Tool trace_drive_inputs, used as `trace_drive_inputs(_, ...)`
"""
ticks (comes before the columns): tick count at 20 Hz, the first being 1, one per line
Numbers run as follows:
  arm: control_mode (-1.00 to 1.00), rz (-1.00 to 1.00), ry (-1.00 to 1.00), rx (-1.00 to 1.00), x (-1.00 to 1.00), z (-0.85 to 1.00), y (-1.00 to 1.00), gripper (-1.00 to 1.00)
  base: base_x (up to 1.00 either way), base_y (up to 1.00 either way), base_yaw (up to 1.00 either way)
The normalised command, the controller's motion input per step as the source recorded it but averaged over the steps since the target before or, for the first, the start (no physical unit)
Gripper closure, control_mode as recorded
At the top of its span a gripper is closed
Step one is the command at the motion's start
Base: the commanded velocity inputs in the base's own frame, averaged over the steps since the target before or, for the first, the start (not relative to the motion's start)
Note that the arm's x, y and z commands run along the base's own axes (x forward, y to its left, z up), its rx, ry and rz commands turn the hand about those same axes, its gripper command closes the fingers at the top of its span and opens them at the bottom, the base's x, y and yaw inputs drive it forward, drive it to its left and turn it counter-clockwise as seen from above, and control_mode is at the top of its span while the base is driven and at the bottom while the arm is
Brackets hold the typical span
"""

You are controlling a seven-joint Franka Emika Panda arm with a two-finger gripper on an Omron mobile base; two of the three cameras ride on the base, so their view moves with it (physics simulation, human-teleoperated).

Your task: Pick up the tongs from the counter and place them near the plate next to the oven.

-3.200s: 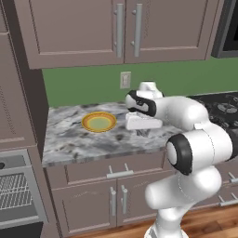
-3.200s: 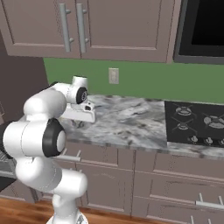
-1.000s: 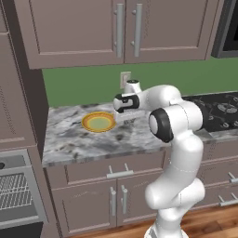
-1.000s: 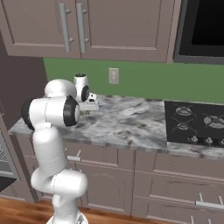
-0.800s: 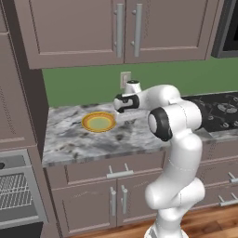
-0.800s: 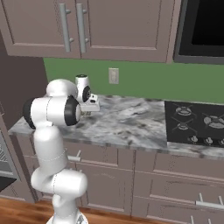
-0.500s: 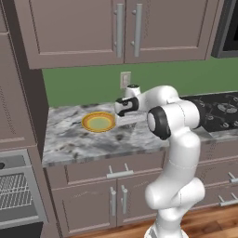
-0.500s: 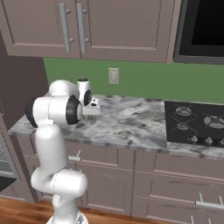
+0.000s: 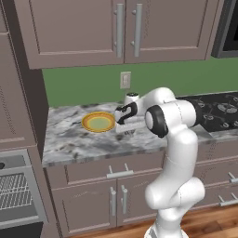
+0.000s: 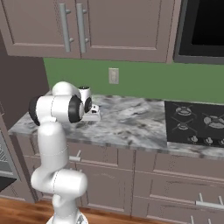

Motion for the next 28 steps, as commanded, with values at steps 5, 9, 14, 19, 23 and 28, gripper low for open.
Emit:
trace_drive_inputs(5,-1.0,0.0,0.0,0.0,-0.02,-0.04,0.0,1.0,0.0,0.0,0.0)
trace_drive_inputs(9,-1.0,0.0,0.0,0.0,0.07,0.0,0.0,1.0,0.0,0.0,0.0)
trace_drive_inputs(14,-1.0,-0.04,0.0,0.0,0.31,0.0,0.0,1.0,0.0,0.0,0.0)
trace_drive_inputs(19,-1.0,-0.11,0.0,0.0,0.29,0.0,-0.01,1.0,0.0,0.0,0.0)
trace_drive_inputs(23,-1.0,-0.06,0.0,0.0,0.05,-0.08,0.0,1.0,0.0,0.0,0.0)
trace_drive_inputs(28,-1.0,0.0,0.0,0.0,0.0,-0.39,0.0,1.0,0.0,0.0,0.0)
